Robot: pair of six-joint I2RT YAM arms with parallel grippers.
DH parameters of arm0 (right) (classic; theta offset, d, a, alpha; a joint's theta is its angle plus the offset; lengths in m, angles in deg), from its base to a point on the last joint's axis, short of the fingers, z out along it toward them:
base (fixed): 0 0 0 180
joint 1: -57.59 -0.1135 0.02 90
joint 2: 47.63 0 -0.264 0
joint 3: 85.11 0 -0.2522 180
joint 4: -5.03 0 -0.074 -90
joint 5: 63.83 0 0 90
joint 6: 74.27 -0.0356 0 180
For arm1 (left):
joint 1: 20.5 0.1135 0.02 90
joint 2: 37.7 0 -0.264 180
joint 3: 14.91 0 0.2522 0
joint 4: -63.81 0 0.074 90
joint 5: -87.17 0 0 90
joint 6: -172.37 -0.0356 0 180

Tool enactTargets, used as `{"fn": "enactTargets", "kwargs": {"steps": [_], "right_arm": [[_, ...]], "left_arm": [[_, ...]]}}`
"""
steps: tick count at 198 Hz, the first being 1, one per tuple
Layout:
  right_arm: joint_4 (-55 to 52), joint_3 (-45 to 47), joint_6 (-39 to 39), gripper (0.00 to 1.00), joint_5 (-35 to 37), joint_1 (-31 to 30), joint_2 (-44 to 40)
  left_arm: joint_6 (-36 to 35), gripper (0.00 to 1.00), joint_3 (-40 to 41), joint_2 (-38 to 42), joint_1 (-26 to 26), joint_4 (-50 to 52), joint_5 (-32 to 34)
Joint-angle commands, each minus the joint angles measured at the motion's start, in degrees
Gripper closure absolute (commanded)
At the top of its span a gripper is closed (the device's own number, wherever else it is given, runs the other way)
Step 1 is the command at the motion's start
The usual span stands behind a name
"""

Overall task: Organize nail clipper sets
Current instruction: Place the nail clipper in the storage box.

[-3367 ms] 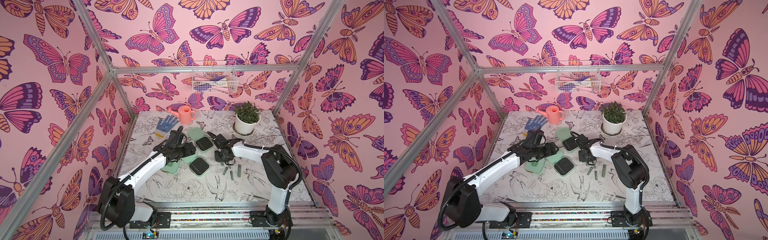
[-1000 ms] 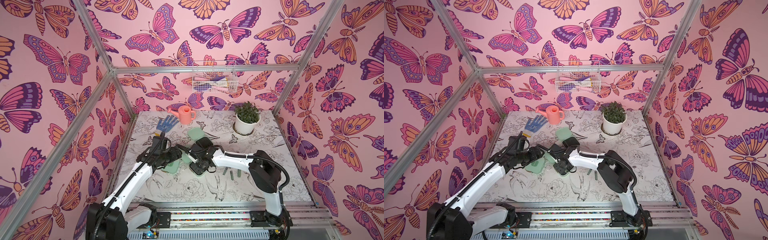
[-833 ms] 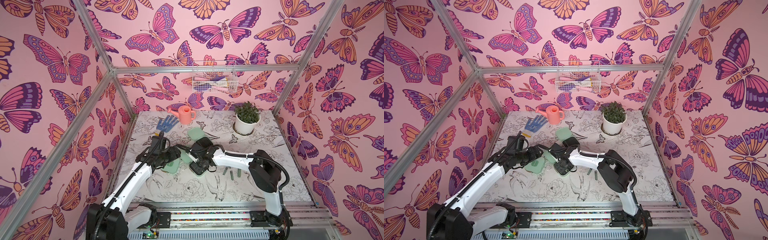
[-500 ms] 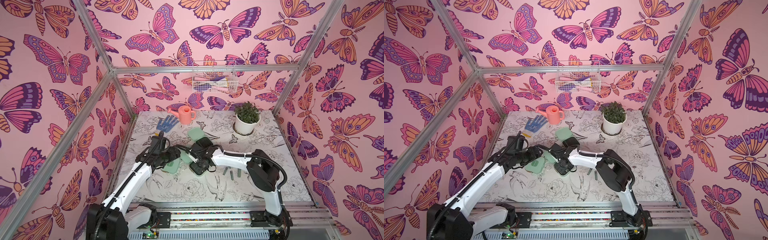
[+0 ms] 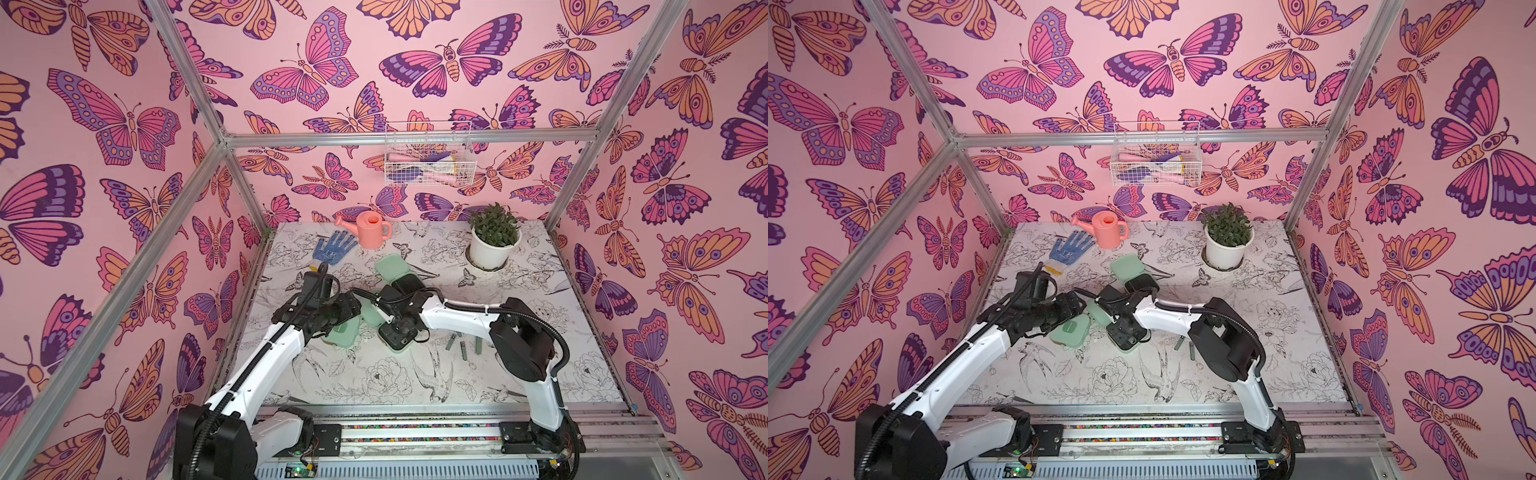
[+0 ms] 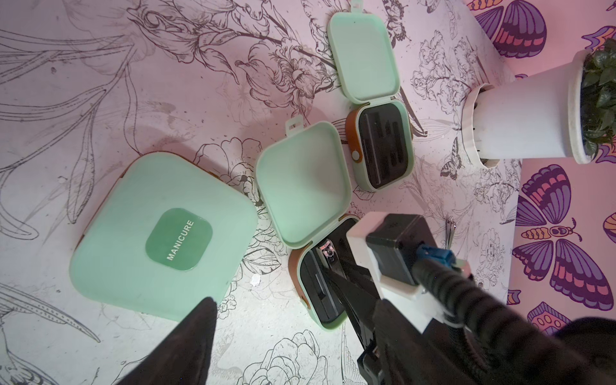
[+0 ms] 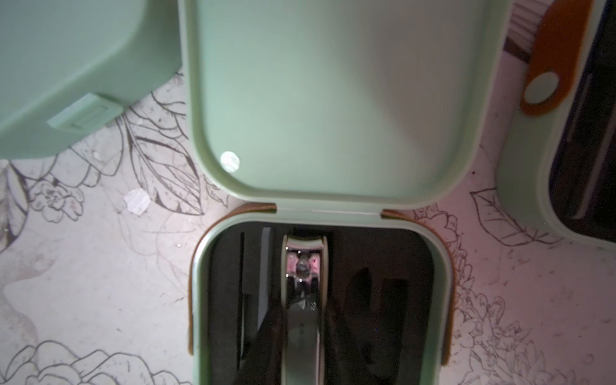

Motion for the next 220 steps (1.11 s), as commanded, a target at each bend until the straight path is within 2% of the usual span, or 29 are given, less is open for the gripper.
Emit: {"fn": "enactTargets", "kwargs": {"steps": [1, 78, 220], "right_arm": [[-2.7, -1.7, -2.8, 0.87, 0.5, 0.5, 0.9], [-4.5, -0.2, -5.4, 0.88, 1.8, 0.5, 0.3], [-2.7, -0.1, -8.3, 0.88, 0.3, 0.5, 5.0]], "left_arm": [[-0.5, 0.24, 0.7, -0.4, 0.4, 1.4, -0.4], [-0.3, 0.24, 0.7, -0.6, 0.5, 1.4, -0.6], [-0.4, 0.24, 0.4, -2.0, 0.5, 1.2, -1.2]]}}
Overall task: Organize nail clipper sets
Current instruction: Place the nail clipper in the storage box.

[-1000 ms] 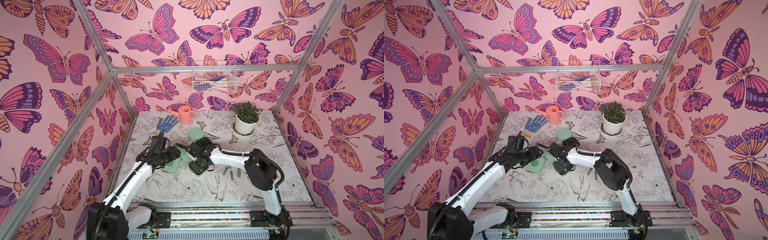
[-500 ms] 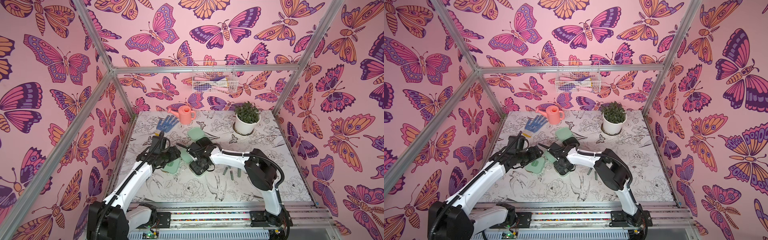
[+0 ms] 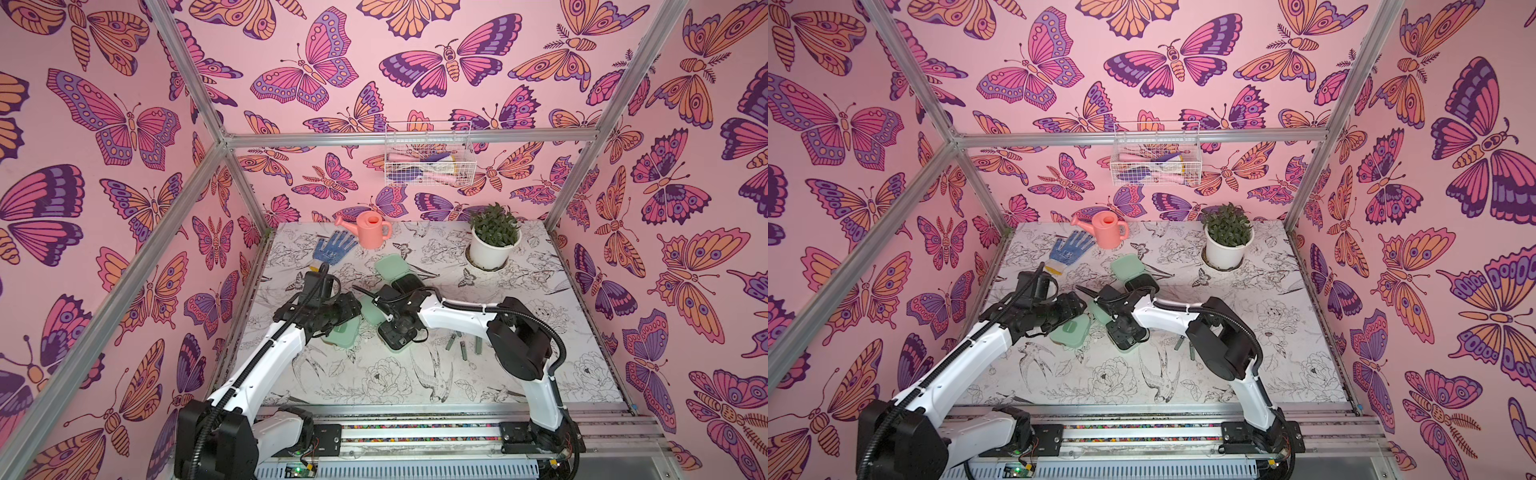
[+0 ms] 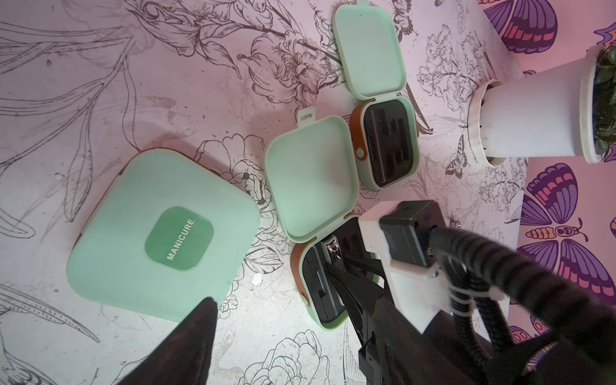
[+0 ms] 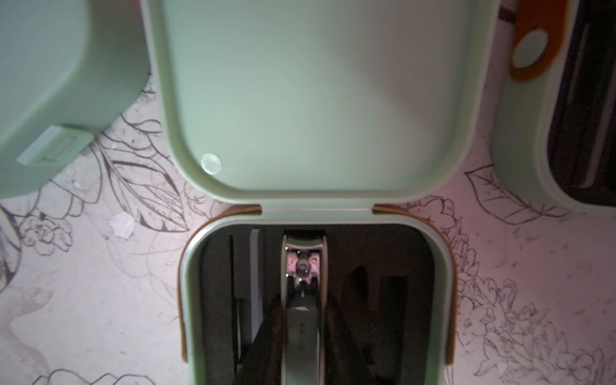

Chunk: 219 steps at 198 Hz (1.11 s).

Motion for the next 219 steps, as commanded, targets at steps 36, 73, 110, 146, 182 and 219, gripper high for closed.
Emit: {"fn": "enactTargets", "kwargs": {"steps": [36, 73, 110, 146, 182, 219], "right_arm": [[-1.1, 2.0, -1.8, 0.88, -0.3, 0.4, 4.4], [-0.9, 2.7, -1.8, 0.88, -0.4, 0.4, 4.8], [-1.1, 2.0, -1.8, 0.82, -0.2, 0.4, 5.0], [-2.0, 0.8, -1.5, 0.73, 0.5, 0.4, 4.0], [-3.4, -0.8, -0.9, 0.66, 0.9, 0.7, 2.4], [-4.2, -1.4, -0.7, 0.63, 1.0, 1.0, 0.3]], "left_arm": [[-0.4, 0.24, 0.4, -1.4, 0.5, 1.1, -1.2], [-0.4, 0.25, 0.4, -1.5, 0.4, 1.1, -1.3], [-0.4, 0.25, 0.3, -1.9, 0.5, 1.0, -1.4], [-0.4, 0.25, 0.3, -1.9, 0.4, 1.0, -1.5], [-0.4, 0.25, 0.3, -1.8, 0.4, 1.0, -1.6], [-0.4, 0.25, 0.4, -1.8, 0.4, 1.0, -1.6]]}}
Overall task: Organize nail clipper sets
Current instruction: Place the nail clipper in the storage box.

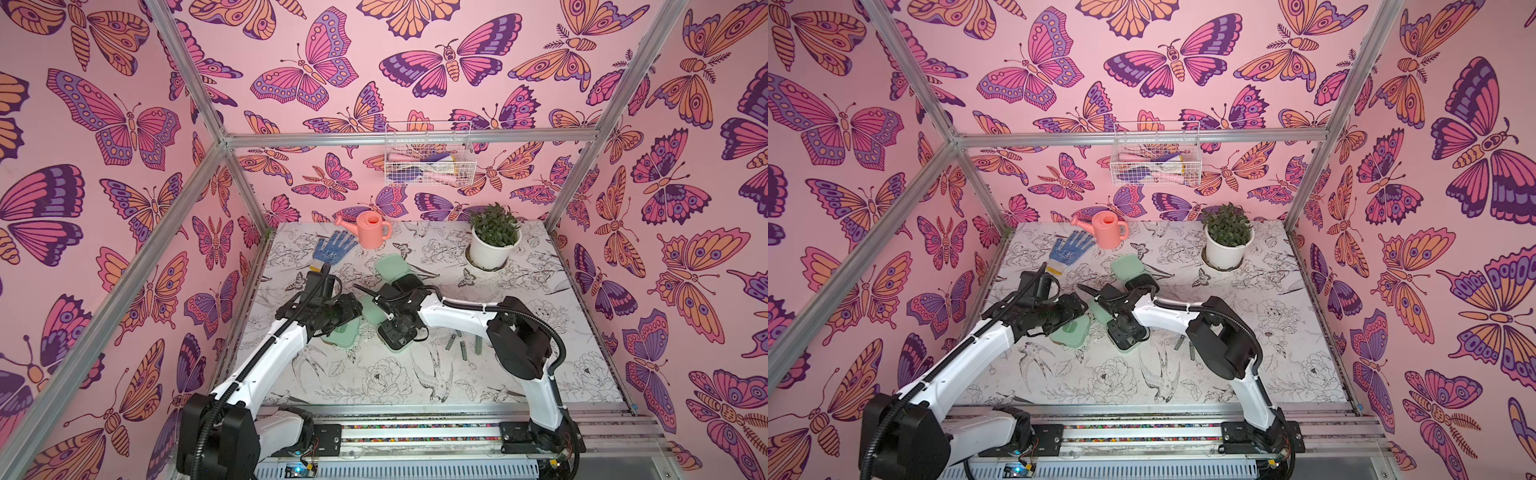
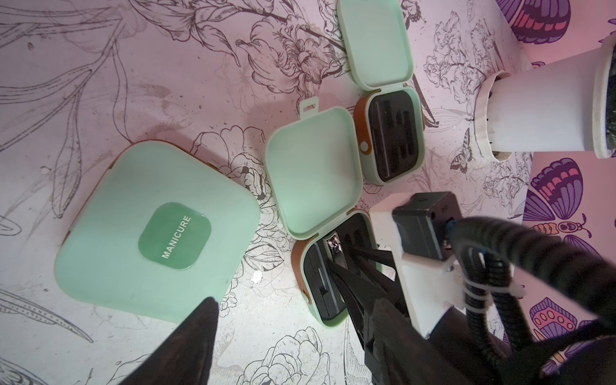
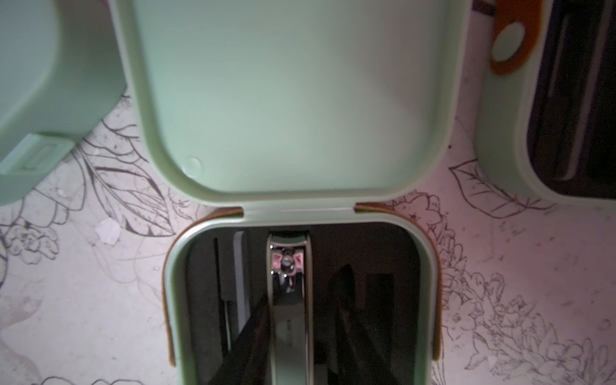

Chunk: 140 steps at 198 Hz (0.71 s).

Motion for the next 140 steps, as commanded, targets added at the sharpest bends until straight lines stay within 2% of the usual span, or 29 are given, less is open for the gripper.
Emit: {"fn": "enactTargets", "kwargs": {"steps": [1, 101, 140], "right_arm": [[-3.1, -0.7, 0.3, 0.63, 0.4, 0.5, 0.1], [-7.9, 3.3, -0.1, 0.62, -2.4, 0.6, -9.8], [-8.7, 5.3, -0.2, 0.77, -3.4, 0.6, -10.1]], "left_arm": [[-0.4, 0.25, 0.4, -0.3, 0.4, 1.0, -0.5], [-0.3, 0.25, 0.4, -0.1, 0.4, 0.9, -0.9], [-0.4, 0.25, 0.5, -0.1, 0.4, 0.8, -1.1]]}}
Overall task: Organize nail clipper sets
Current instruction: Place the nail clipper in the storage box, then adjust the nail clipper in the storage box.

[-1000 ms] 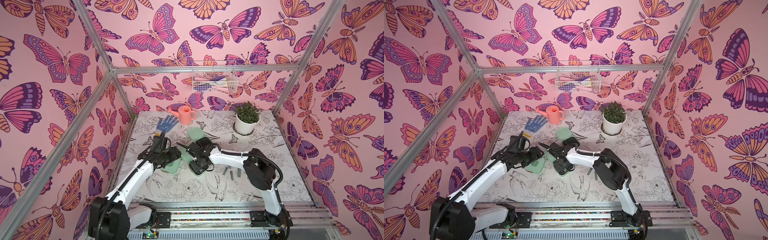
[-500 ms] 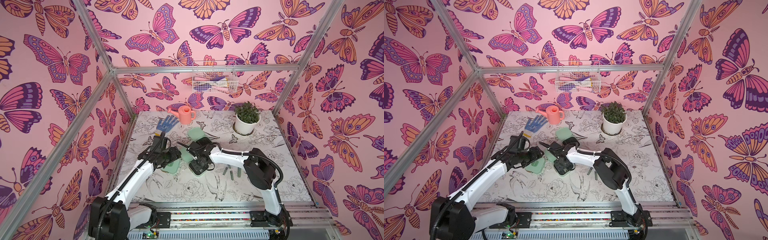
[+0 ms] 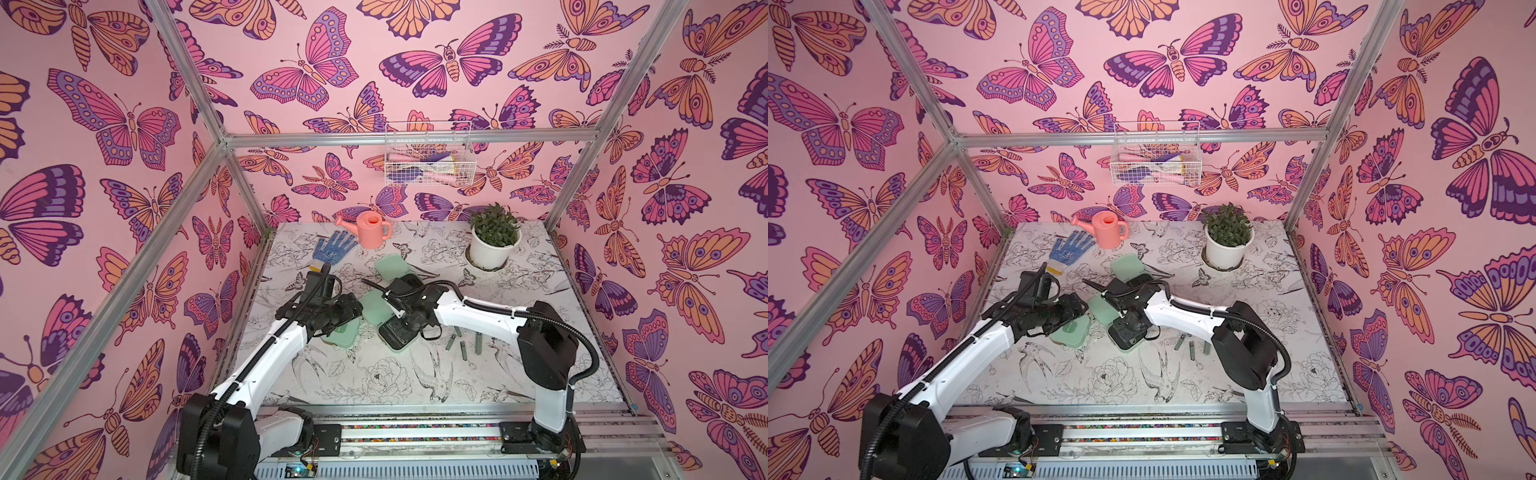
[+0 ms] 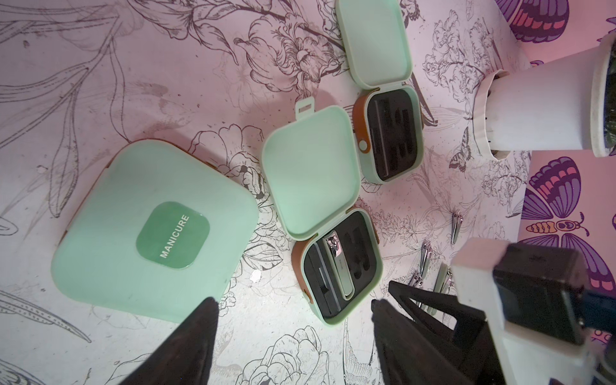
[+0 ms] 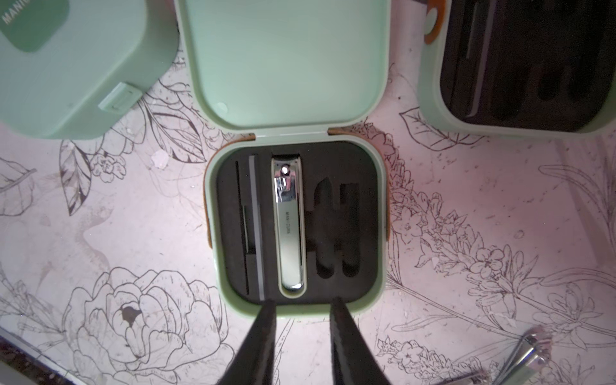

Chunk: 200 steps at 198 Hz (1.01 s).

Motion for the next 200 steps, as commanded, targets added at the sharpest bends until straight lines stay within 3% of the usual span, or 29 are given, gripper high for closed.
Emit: {"fn": "enactTargets", "kwargs": {"steps": [1, 152, 200], "right_arm": [[-2.2, 2.0, -0.1, 0.78, -1.3, 0.3, -0.4], [1.6, 3.0, -1.7, 0.84, -4.7, 0.2, 5.1], [1.2, 2.9, -2.0, 0.90, -3.7, 0.2, 7.3]], "left_arm": [[-0.4, 0.25, 0.5, -0.1, 0.4, 0.8, -0.7], [-0.4, 0.25, 0.4, -1.1, 0.4, 0.6, -0.7], [-0.4, 0.25, 0.3, -1.9, 0.3, 0.2, -1.2]]}}
